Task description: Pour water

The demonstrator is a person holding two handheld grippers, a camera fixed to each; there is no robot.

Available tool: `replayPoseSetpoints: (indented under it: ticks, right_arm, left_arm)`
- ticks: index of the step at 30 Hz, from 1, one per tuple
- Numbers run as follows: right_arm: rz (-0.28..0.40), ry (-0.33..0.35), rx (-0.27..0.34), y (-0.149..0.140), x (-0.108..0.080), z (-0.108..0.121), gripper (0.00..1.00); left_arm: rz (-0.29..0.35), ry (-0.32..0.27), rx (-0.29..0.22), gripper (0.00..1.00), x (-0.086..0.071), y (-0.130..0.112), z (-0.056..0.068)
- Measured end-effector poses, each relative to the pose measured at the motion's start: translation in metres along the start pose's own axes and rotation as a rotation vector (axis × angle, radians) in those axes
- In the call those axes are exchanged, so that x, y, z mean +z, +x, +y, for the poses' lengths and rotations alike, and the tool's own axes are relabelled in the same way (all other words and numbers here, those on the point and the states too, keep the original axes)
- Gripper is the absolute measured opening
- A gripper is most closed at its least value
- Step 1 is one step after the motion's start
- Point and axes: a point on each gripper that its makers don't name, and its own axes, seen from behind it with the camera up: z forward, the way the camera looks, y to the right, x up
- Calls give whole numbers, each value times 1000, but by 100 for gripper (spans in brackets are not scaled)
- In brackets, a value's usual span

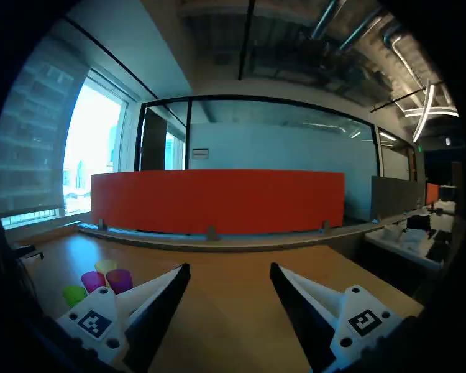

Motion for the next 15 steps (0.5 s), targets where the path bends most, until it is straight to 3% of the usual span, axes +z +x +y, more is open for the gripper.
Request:
replayPoseSetpoints:
  ticks: [15]
  right_arm:
    - [33, -32, -43, -2, 2, 19, 100]
  left_arm:
    - [-1, -1, 0, 96, 0, 0, -1]
